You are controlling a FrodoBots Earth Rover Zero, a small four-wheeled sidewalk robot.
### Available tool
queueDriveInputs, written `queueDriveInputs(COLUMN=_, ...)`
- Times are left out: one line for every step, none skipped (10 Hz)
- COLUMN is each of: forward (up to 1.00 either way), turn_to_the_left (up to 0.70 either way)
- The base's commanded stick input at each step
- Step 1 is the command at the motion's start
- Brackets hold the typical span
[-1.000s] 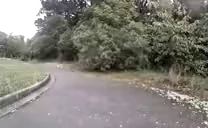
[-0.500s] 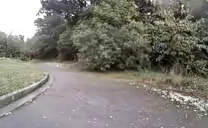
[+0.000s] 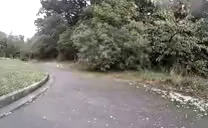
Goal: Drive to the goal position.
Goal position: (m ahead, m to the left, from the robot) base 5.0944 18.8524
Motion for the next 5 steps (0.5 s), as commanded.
queueDriveInputs(forward=0.50, turn_to_the_left=0.00)
queueDriveInputs(forward=0.50, turn_to_the_left=0.00)
queueDriveInputs(forward=0.50, turn_to_the_left=0.00)
queueDriveInputs(forward=0.50, turn_to_the_left=0.08)
queueDriveInputs(forward=0.50, turn_to_the_left=0.21)
